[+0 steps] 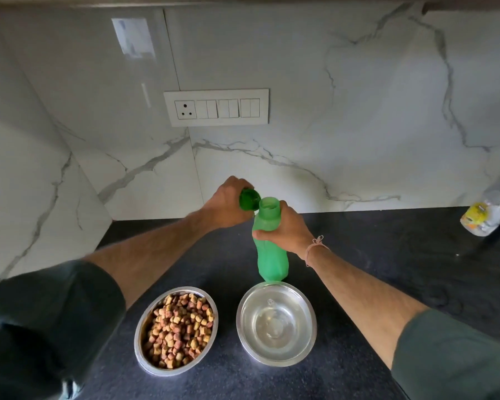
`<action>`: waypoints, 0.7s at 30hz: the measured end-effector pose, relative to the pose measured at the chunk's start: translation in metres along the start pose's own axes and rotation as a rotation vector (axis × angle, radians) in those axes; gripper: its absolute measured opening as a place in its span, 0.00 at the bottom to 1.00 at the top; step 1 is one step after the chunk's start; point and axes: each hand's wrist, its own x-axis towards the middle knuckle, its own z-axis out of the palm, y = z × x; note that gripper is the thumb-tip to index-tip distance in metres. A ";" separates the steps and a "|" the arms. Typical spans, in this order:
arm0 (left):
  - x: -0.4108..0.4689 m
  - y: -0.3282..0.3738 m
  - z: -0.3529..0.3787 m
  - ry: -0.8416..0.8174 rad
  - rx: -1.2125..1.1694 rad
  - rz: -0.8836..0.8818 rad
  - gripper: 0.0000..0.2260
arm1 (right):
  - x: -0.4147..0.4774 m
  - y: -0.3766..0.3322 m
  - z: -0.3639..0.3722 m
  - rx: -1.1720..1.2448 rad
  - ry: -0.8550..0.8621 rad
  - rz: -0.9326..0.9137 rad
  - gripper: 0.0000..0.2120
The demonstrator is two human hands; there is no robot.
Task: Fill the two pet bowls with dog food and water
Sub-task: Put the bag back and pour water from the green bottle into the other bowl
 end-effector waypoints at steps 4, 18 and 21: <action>0.007 0.020 -0.030 -0.180 0.122 0.148 0.33 | 0.003 0.000 0.011 0.045 -0.018 -0.022 0.35; 0.013 0.047 -0.009 -0.191 0.277 0.086 0.23 | 0.006 0.003 0.019 0.100 -0.075 -0.039 0.33; 0.014 0.049 -0.020 -0.324 0.228 0.178 0.23 | 0.009 0.005 0.022 0.108 -0.071 -0.049 0.32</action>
